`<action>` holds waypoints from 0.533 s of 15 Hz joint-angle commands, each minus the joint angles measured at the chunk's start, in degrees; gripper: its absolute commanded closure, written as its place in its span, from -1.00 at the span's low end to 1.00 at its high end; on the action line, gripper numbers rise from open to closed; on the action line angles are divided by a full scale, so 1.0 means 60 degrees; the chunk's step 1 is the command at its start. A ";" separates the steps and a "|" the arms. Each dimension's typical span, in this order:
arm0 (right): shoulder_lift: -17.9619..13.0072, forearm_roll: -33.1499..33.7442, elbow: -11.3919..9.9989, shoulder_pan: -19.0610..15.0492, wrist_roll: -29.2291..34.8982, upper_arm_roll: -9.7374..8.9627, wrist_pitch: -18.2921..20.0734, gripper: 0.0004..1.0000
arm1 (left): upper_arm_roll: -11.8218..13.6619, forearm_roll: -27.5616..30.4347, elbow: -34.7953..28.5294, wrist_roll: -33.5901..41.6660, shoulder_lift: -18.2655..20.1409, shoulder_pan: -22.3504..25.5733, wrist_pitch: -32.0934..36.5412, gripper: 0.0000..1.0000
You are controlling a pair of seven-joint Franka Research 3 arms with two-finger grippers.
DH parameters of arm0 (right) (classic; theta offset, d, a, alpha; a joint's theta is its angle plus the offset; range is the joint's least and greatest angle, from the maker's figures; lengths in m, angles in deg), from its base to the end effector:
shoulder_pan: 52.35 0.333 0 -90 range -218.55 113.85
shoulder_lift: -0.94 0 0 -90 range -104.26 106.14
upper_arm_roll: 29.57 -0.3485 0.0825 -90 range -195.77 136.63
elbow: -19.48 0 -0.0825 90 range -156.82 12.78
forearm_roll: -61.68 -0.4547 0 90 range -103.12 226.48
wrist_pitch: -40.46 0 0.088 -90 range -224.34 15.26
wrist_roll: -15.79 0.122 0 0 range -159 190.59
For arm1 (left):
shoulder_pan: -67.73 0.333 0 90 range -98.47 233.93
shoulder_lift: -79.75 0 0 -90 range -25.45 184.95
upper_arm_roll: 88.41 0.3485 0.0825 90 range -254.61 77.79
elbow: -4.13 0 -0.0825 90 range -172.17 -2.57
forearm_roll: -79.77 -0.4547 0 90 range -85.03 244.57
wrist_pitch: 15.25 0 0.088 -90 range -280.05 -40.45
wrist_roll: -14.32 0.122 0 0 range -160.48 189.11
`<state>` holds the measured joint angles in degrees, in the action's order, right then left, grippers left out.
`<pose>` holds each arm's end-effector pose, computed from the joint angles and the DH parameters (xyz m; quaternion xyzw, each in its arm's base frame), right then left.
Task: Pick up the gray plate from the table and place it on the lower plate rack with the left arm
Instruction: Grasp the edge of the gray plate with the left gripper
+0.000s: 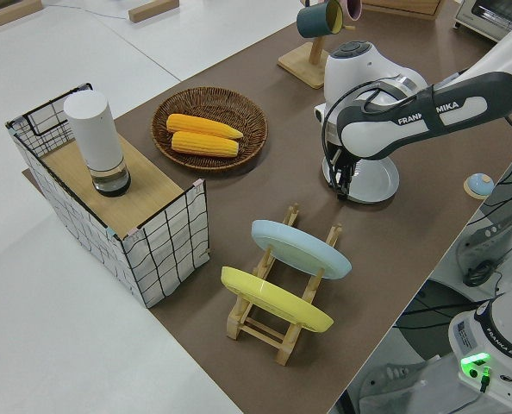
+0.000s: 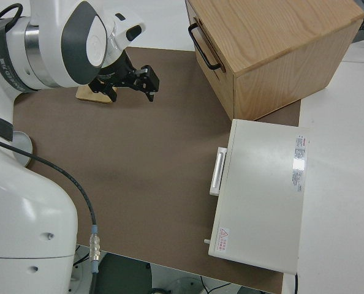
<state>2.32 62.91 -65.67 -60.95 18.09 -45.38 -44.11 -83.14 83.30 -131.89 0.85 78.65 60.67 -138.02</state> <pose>0.6189 0.0732 0.6649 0.9990 0.0420 -0.0160 0.0088 0.5138 -0.0193 0.2629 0.9846 0.1207 -0.1267 0.0060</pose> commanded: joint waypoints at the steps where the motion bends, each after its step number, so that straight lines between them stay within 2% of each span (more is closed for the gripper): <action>1: -0.0026 0.0014 0.0086 -0.0177 0.0116 -0.0163 0.0135 -0.97 | 0.0147 0.0114 0.0008 0.0032 0.0037 -0.0038 -0.0017 1.00; 8: -0.0026 0.0014 0.0086 -0.0177 0.0116 -0.0149 0.0135 -0.97 | 0.0397 0.0012 0.0799 0.0149 0.0213 -0.0038 0.1358 1.00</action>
<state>2.32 62.91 -65.67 -60.96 18.09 -45.38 -44.11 -81.87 83.60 -129.06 1.31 79.78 60.67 -133.45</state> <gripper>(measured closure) 0.013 0.991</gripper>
